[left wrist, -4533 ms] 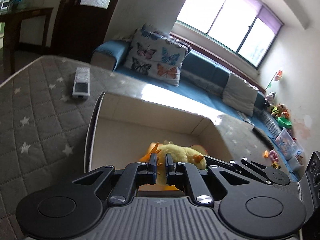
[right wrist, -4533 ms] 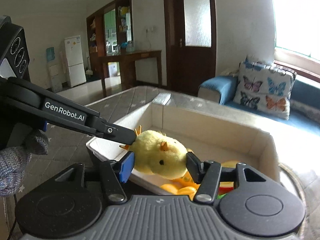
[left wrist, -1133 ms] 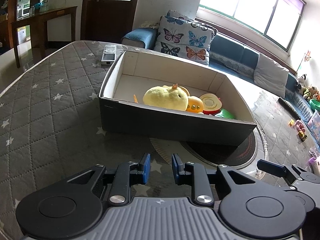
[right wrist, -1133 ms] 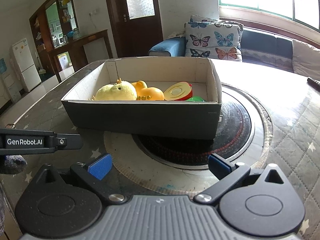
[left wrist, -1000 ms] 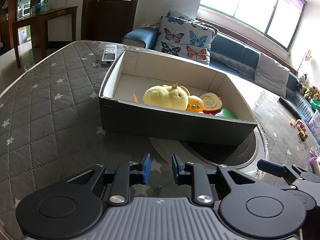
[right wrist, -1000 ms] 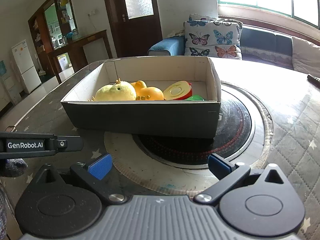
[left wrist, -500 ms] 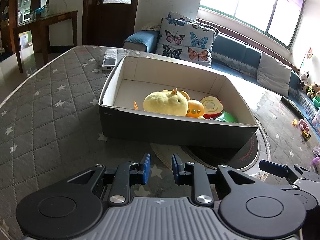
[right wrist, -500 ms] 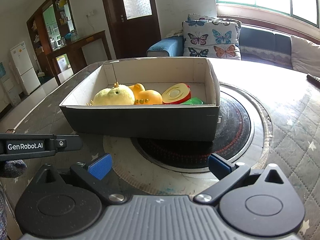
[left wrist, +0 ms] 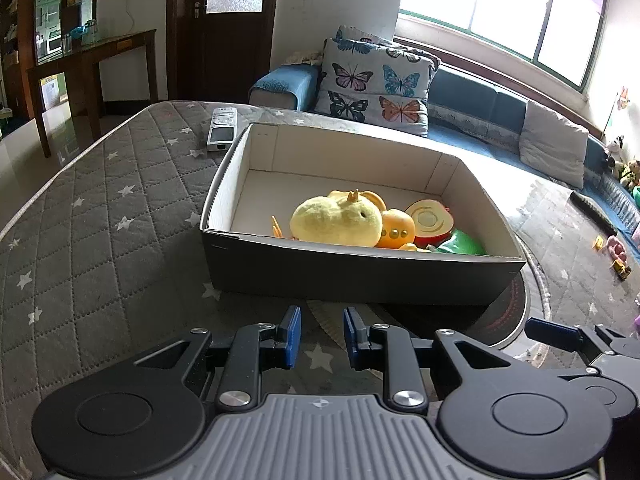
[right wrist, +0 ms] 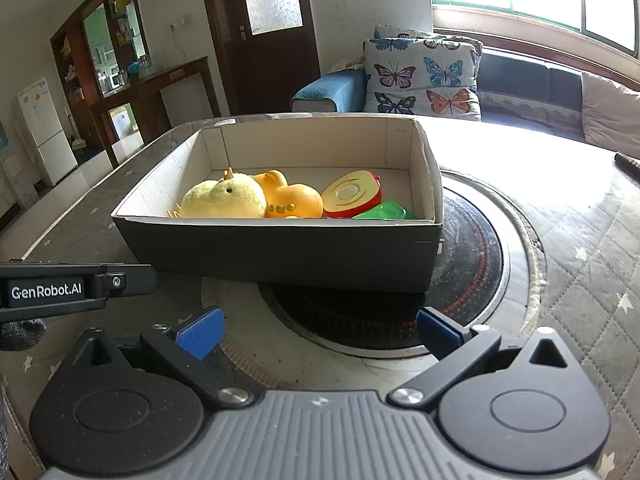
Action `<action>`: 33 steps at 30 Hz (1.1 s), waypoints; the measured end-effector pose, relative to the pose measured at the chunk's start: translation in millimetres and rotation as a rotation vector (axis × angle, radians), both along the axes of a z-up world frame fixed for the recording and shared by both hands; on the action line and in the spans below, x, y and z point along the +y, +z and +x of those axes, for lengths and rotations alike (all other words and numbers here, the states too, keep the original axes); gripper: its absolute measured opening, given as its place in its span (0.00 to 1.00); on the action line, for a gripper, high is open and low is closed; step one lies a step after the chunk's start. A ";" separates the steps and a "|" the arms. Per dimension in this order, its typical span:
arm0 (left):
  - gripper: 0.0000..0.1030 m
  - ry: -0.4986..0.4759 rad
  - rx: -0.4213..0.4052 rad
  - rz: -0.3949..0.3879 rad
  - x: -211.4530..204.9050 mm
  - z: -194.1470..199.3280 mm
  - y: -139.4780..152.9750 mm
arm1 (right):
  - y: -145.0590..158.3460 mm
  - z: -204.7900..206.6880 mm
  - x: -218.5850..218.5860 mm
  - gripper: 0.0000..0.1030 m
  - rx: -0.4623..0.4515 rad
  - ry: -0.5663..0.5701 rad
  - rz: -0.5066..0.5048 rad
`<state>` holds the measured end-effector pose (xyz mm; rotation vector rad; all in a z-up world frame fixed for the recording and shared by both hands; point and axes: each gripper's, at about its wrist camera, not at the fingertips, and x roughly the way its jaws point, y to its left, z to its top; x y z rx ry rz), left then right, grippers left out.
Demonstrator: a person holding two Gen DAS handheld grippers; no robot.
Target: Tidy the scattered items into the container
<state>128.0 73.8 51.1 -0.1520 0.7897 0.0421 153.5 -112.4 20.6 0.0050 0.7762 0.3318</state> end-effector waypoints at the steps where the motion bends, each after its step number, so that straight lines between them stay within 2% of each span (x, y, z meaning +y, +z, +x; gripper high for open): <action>1: 0.25 -0.001 0.003 0.001 0.3 1.0 -0.7 | -0.6 1.2 0.8 1.00 0.003 0.000 -0.003; 33: 0.24 0.001 0.055 0.037 1.6 30.2 -12.1 | -12.4 34.2 8.2 1.00 0.048 -0.005 -0.032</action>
